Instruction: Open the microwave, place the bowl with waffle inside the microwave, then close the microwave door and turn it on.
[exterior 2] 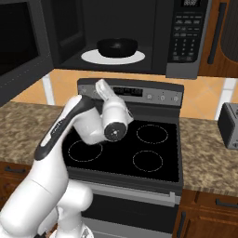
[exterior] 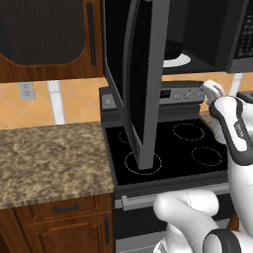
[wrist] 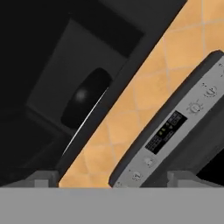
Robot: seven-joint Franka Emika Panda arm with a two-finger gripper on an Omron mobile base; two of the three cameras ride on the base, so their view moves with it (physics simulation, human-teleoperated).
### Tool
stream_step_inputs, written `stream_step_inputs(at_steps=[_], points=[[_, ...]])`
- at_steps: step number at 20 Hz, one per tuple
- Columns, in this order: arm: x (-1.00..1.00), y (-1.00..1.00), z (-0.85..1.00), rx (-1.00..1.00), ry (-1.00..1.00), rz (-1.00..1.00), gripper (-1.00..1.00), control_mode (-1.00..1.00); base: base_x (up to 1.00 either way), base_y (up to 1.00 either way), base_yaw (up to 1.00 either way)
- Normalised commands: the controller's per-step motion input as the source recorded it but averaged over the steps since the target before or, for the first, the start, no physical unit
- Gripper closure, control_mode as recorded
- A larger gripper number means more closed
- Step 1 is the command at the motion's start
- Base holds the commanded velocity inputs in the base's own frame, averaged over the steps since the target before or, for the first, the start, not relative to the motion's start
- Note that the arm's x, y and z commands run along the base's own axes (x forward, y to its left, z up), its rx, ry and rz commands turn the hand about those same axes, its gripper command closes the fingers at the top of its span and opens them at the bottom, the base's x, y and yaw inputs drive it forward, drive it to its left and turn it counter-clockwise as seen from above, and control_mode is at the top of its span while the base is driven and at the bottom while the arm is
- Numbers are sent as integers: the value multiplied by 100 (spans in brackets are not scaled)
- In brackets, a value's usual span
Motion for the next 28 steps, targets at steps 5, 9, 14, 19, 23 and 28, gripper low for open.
stream_step_inputs(at_steps=[5, 9, 14, 19, 23, 28], points=[[-14, 0, -13, -48, 32, 0, -100, -100, 0, 0, 0], [0, 0, -27, -55, 39, 0, -100, -100, 0, 0, 0], [-4, 0, -56, -52, 22, 0, 100, -100, 0, 0, 0], [-33, 4, -78, -48, -2, 0, 100, -100, 0, 0, 0], [-7, 7, -71, -65, -1, 0, 100, -100, 0, 0, 0], [0, 26, -39, -80, 0, -2, 100, -100, 0, 0, 0]])
